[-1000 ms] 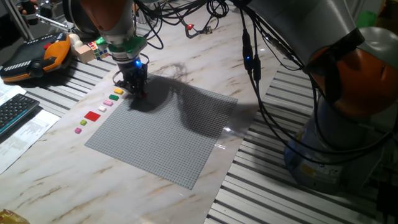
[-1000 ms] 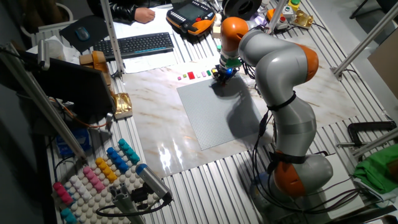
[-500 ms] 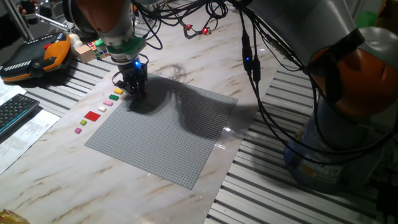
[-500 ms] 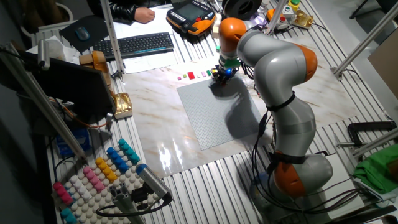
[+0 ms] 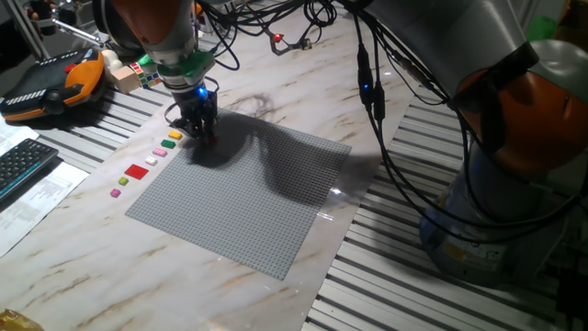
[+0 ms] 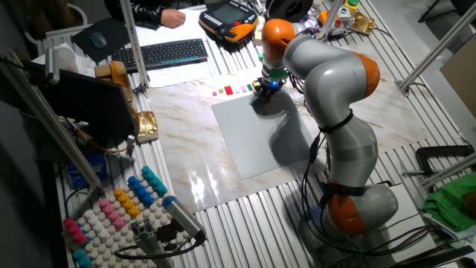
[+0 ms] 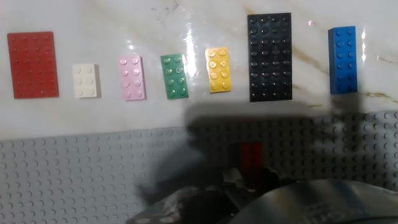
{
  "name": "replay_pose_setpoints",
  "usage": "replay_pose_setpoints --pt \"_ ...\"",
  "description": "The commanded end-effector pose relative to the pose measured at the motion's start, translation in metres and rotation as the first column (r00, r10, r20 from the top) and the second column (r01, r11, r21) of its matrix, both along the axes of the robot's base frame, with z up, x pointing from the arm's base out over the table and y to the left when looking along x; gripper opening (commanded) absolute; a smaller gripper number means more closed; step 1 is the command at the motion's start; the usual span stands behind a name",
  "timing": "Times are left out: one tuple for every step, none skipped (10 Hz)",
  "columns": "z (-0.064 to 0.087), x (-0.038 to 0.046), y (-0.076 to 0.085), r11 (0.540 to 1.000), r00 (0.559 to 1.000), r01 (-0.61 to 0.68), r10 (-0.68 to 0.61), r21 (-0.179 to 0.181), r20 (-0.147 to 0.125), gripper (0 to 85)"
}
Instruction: Build with small Lego blocks
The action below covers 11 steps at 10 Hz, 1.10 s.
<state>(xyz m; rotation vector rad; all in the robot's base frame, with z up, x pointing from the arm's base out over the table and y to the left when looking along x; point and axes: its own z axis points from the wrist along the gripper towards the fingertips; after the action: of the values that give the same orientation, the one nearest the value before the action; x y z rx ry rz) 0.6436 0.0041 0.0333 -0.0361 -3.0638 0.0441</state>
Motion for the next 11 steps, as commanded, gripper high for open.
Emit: replay_pose_setpoints --pt "0.002 -0.0004 0.0 1.0 1.0 0.002 -0.002 -0.002 -0.003 29.0" --pt "0.002 -0.0005 0.0 1.0 1.0 0.002 -0.002 -0.006 -0.002 29.0" --pt "0.004 -0.001 0.001 1.0 1.0 0.0 0.0 -0.004 -0.006 29.0" --pt "0.007 -0.0024 0.002 1.0 1.0 0.0 0.0 0.002 -0.015 28.3" --pt "0.012 -0.0042 0.003 1.0 1.0 0.007 -0.007 0.001 -0.021 28.3" --pt "0.014 -0.0052 0.003 1.0 1.0 0.008 -0.008 -0.001 -0.026 28.0" --pt "0.014 -0.0053 0.003 1.0 1.0 0.008 -0.008 -0.001 -0.028 28.0" --pt "0.014 -0.0049 0.003 1.0 1.0 0.008 -0.008 -0.002 -0.026 27.7" --pt "0.012 -0.0038 0.003 1.0 1.0 0.007 -0.007 -0.004 -0.017 27.0" --pt "0.007 -0.0011 0.002 1.0 1.0 -0.003 0.003 -0.006 -0.005 26.3" --pt "0.006 0.0008 0.002 1.0 1.0 -0.008 0.008 -0.004 -0.003 25.3"
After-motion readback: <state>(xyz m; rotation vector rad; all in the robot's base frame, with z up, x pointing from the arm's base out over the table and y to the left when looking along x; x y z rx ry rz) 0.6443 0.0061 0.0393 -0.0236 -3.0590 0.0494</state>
